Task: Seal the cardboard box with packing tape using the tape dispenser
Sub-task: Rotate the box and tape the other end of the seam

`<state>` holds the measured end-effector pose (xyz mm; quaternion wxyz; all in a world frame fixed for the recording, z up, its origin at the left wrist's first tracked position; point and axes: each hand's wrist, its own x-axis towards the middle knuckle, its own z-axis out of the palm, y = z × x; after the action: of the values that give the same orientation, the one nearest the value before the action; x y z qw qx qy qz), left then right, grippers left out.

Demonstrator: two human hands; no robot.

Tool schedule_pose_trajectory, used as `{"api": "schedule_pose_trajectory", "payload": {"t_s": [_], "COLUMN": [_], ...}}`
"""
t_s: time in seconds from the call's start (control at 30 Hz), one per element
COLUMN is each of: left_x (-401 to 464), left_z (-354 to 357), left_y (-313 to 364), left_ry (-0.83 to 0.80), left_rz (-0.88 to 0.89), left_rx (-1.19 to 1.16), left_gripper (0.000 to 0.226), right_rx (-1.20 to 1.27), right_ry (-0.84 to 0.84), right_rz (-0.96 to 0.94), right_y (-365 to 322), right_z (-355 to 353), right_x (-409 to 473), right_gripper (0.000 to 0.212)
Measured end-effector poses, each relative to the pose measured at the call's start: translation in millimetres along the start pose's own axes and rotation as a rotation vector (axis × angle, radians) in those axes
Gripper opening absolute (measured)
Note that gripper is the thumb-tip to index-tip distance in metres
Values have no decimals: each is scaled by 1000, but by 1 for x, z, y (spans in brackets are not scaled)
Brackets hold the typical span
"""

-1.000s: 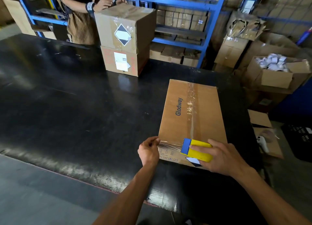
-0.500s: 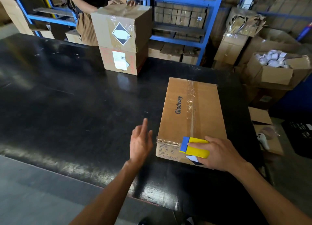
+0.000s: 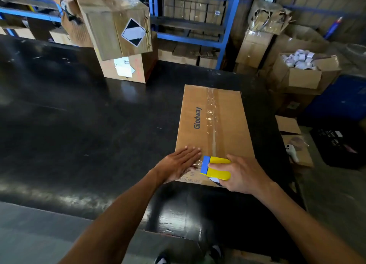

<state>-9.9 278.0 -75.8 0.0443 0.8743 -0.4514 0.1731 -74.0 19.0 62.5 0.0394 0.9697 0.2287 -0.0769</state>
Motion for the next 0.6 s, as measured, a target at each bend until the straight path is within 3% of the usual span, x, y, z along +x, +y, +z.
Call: {"api": "schedule_pose_trajectory", "payload": {"t_s": [0.27,0.47,0.6], "left_x": [1,-1,1], "left_z": [-2,-3,-4], "left_y": [-1,-1,3], "left_ry": [-7,-26,-40], "left_rz": [-33,-11,-7], "left_rx": [3,52,83], "left_gripper": [58,59,59], "right_rx": [-65,-98,-97], "right_ry": [1,-22,-33], "right_rz": [-37,-105,-121], "right_y": [7,64,74], "right_z": [-12,-7,-3], "right_x": [-14,-49,-40], "right_gripper": [60,73,71]}}
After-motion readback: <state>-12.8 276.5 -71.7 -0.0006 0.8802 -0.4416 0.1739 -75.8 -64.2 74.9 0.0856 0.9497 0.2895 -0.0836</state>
